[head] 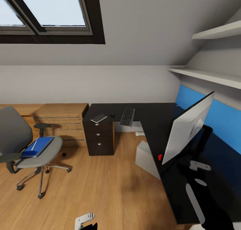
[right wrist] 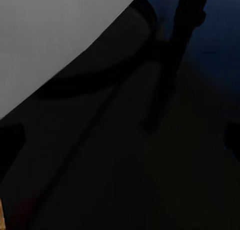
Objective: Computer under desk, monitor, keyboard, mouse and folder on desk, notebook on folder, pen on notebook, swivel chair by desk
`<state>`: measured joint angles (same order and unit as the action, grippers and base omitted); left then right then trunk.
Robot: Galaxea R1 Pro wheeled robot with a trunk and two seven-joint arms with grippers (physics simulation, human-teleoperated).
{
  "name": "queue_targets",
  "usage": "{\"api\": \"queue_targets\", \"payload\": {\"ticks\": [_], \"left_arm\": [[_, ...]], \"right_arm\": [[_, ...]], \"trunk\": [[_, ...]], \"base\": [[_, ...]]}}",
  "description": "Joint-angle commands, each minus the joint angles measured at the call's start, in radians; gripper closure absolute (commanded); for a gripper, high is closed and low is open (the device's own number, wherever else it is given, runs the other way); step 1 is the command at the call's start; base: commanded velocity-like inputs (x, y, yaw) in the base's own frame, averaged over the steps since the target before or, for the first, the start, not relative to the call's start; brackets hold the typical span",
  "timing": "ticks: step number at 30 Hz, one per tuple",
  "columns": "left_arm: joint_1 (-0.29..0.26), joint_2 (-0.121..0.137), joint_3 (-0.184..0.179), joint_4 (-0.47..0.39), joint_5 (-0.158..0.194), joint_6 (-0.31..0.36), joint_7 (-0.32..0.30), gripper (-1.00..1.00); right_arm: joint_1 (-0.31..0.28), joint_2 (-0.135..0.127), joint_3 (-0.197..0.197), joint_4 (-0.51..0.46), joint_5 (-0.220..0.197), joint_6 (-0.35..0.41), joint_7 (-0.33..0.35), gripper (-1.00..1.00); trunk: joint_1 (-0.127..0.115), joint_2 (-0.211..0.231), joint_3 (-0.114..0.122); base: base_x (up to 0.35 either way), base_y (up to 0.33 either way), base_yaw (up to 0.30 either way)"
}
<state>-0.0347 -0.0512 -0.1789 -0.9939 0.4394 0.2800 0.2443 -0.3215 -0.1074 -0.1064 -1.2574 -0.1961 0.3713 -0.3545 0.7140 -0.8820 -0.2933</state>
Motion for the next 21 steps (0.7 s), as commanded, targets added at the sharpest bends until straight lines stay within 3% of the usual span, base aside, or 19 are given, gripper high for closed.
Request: {"api": "queue_targets", "payload": {"ticks": [1, 6, 9, 10, 14, 16, 21], "left_arm": [[-0.001, 0.001, -0.003, -0.002, 0.01, 0.003, 0.009, -1.0], [-0.001, 0.001, -0.003, -0.002, 0.007, 0.004, 0.008, -1.0], [-0.001, 0.001, -0.002, -0.002, 0.006, 0.004, 0.008, -1.0], [-0.001, 0.001, -0.002, -0.002, 0.006, 0.004, 0.008, -1.0], [-0.001, 0.001, -0.002, -0.001, 0.005, 0.004, 0.008, -1.0], [-0.001, 0.001, -0.002, -0.001, 0.004, 0.004, 0.008, -1.0], [-0.001, 0.001, -0.002, 0.0, 0.003, 0.004, 0.008, -1.0]], "right_arm": [[0.0, 0.001, 0.004, -0.004, -0.008, 0.01, -0.009, -1.0], [0.004, 0.005, 0.055, -0.015, 0.0, -0.019, -0.033, -1.0], [0.004, 0.005, 0.074, -0.014, 0.002, -0.09, -0.06, -1.0], [0.004, 0.005, 0.087, -0.011, 0.002, -0.154, -0.079, -1.0], [0.006, 0.005, 0.119, -0.006, 0.006, -0.276, -0.126, -1.0], [0.007, 0.005, 0.153, -0.003, 0.031, -0.324, -0.172, -1.0], [0.009, 0.005, 0.176, -0.003, 0.07, -0.349, -0.226, -1.0]], "trunk": [[0.001, -0.001, -0.001], [0.001, -0.001, -0.001], [0.001, -0.001, -0.001], [0.001, -0.001, -0.001], [0.001, -0.001, -0.001], [0.001, -0.001, -0.001], [0.001, -0.001, -0.001]], "base": [[0.208, 0.202, 0.0], [0.176, 0.154, 0.0], [0.091, 0.064, 0.0], [0.034, 0.023, 0.0], [0.016, 0.011, 0.0], [0.004, 0.003, 0.0], [0.001, 0.001, 0.0]]}}
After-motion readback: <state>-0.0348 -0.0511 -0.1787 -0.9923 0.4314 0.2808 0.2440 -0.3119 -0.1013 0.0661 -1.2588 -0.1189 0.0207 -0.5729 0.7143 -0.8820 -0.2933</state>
